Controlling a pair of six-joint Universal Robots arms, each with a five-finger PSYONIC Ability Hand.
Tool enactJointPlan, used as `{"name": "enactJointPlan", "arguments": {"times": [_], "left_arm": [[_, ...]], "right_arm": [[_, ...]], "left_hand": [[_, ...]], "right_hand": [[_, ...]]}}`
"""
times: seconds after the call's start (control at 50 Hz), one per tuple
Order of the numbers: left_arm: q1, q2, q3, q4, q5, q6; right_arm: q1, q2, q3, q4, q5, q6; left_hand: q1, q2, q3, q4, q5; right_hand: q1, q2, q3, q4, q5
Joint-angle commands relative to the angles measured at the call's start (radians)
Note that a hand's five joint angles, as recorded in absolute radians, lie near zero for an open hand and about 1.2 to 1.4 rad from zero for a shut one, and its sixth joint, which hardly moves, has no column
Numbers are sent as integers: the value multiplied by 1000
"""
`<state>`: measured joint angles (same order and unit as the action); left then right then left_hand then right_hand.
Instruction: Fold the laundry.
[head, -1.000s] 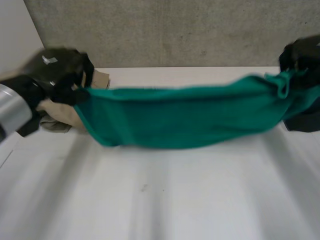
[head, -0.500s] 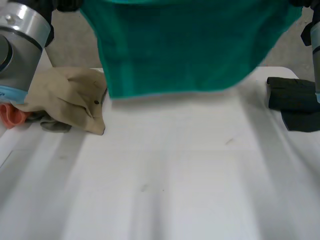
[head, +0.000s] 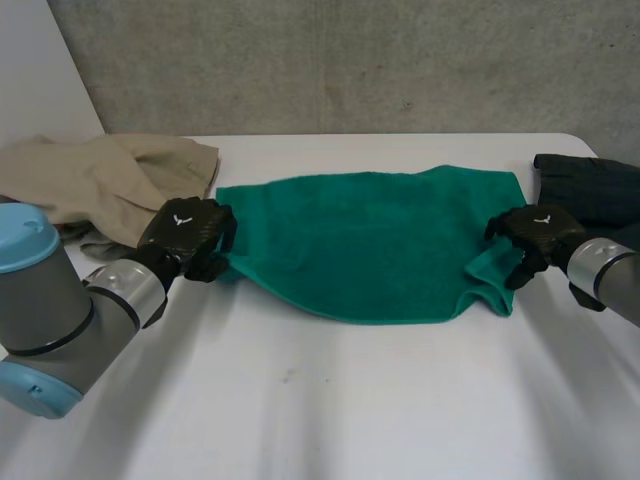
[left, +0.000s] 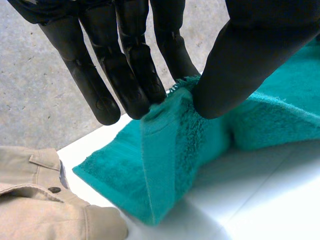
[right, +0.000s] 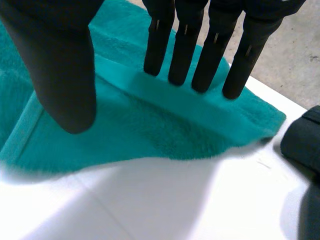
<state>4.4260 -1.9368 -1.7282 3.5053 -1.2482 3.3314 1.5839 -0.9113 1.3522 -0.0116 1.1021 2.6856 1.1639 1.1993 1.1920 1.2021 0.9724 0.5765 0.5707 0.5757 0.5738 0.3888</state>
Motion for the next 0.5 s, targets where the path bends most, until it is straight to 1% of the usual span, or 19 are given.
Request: {"name": "enactJointPlan", "arguments": {"times": [0.02,0.08,0.16,0.18,0.22,0.24,0.32,0.4,0.5], "left_arm": [[15,59,-25,3,3,-1],[21,82,-37,4,10,-9],[24,93,-47,7,24,-19],[24,93,-51,9,27,-24],[24,91,-53,11,30,-26],[24,90,-53,12,32,-26],[24,84,-57,14,33,-26],[26,79,-59,17,33,-26],[29,82,-59,17,33,-27]], "right_arm": [[-24,-119,79,-65,-33,-81],[-27,-135,104,-80,-71,-157],[-32,-136,117,-64,-128,-295],[-32,-138,125,-42,-154,-367],[-32,-139,134,-21,-186,-441],[-30,-141,139,7,-217,-511],[-16,-135,136,54,-274,-660],[13,-109,108,64,-274,-725],[45,-54,48,74,-240,-779]], "left_hand": [[232,197,204,194,249],[232,197,204,194,249],[232,197,204,194,249],[232,197,204,194,249],[232,197,204,194,249],[232,197,204,194,249],[232,197,204,194,249],[232,197,204,194,249],[232,197,204,194,249]], "right_hand": [[-94,-88,-93,-91,-80],[-111,-105,-110,-109,-98],[-108,-103,-108,-106,-95],[-108,-103,-108,-106,-95],[-111,-105,-110,-109,-98],[-111,-105,-110,-109,-98],[-111,-105,-110,-109,-98],[-111,-105,-110,-109,-98],[-103,-97,-102,-100,-89]]}}
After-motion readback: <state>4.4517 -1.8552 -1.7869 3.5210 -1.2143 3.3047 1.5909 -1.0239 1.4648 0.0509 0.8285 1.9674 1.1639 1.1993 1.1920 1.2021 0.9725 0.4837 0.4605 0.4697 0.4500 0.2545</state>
